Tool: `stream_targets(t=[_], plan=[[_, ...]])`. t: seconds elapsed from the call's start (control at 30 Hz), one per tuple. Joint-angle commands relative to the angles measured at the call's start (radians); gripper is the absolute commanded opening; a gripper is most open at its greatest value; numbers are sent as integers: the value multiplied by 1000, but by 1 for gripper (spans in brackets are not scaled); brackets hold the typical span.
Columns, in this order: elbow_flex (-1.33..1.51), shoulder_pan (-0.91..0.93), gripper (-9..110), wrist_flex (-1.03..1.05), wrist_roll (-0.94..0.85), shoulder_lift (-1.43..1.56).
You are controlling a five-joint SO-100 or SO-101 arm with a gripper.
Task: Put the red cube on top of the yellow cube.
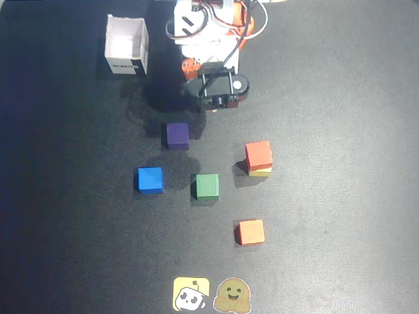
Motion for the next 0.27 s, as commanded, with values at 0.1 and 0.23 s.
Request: stream_targets(t=[0.1, 0.23], plan=[[-3, 2, 0, 2, 0, 8], [-3, 0, 0, 2, 0, 8]])
